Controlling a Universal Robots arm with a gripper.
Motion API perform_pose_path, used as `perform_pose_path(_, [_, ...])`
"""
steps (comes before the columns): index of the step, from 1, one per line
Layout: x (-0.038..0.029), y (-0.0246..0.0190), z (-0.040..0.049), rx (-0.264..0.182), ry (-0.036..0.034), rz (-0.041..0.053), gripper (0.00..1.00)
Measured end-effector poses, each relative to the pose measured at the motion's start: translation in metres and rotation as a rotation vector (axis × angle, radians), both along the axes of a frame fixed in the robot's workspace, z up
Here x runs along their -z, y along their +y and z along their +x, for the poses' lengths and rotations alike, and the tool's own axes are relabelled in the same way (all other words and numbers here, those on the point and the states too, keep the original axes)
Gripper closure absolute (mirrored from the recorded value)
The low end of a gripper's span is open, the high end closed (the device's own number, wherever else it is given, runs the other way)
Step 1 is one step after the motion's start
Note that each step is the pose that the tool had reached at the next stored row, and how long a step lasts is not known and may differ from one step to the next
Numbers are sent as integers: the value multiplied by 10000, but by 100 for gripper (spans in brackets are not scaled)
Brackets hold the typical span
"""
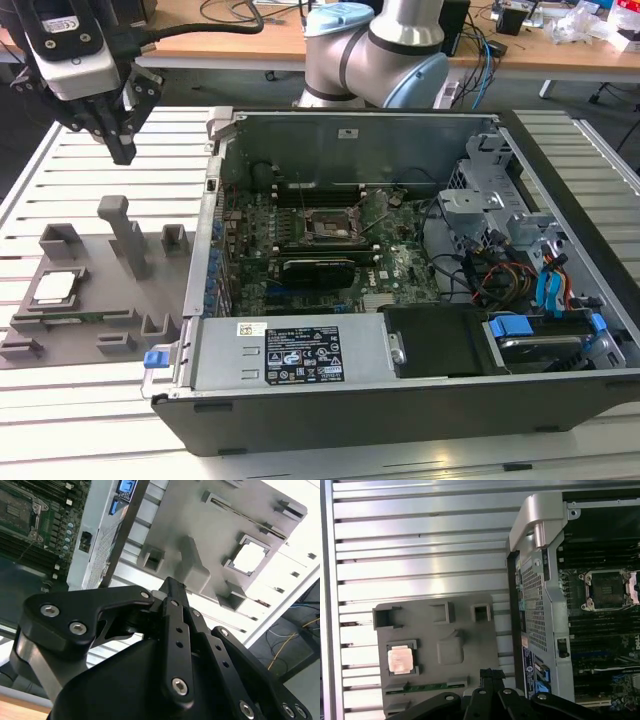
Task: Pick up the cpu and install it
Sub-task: 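Reach for the cpu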
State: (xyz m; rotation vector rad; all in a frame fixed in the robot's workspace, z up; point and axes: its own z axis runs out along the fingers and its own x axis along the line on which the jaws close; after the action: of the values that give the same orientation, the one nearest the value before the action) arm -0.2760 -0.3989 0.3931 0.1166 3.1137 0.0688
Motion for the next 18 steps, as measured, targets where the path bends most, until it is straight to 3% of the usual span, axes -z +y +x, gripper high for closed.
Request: perform_pose_path(18, [2,0,-346,0,0,1,89])
